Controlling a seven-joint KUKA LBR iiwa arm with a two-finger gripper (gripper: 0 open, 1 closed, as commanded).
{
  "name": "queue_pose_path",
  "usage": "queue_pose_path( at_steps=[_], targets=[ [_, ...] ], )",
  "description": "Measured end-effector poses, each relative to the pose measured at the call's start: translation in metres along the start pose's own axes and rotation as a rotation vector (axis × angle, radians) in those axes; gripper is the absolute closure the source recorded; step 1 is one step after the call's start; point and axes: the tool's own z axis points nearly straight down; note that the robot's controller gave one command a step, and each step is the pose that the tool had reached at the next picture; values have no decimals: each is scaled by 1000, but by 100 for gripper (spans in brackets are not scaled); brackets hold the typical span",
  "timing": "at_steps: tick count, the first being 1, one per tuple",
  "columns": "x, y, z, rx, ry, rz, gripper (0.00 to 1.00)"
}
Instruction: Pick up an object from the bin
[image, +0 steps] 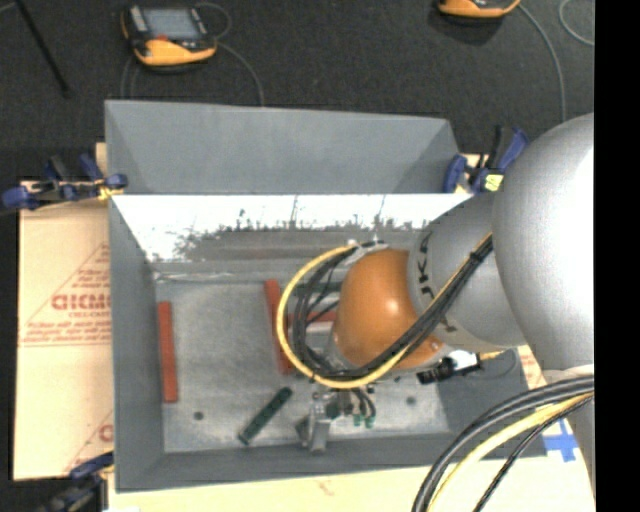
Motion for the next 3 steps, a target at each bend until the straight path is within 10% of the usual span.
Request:
queue_pose_path(
  at_steps=[1, 2, 3],
  targets=[
    [-1, 0, -1, -1, -4, 0, 100],
    [0, 0, 0, 0, 0, 0, 0],
    [0, 0, 0, 0, -1, 0, 100]
  ],
)
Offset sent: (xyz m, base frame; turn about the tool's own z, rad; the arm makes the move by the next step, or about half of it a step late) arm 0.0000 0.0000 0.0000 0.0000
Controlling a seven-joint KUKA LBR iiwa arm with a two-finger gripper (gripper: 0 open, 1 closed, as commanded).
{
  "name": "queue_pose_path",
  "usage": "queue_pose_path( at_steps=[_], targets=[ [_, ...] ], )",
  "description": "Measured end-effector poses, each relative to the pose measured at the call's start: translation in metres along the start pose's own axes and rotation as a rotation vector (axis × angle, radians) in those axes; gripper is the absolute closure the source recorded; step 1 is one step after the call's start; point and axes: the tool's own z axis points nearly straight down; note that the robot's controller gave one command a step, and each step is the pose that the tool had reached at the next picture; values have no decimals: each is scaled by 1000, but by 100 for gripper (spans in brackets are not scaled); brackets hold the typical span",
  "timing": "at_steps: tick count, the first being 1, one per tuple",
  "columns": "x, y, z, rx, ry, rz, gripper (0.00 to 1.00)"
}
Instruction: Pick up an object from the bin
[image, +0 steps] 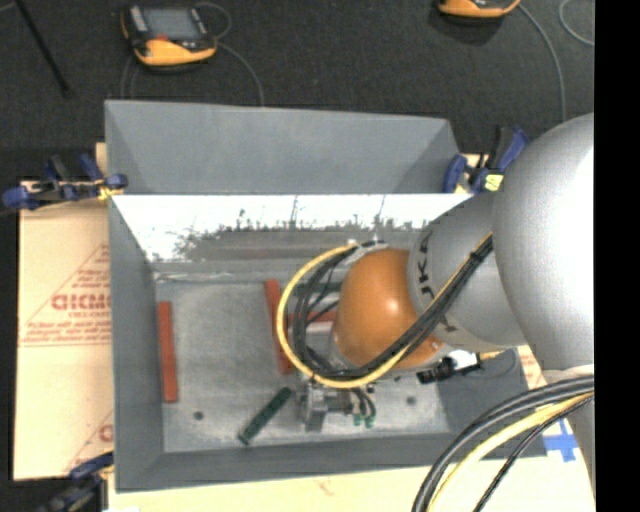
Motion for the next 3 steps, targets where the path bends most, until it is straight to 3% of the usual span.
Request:
queue_pose_path(
  at_steps=[1, 2, 3],
  targets=[
    [0, 0, 0, 0, 0, 0, 100],
    [-24, 9, -66, 0, 6, -25, 100],
    [-36, 20, -130, -1, 0, -44, 100]
  ],
)
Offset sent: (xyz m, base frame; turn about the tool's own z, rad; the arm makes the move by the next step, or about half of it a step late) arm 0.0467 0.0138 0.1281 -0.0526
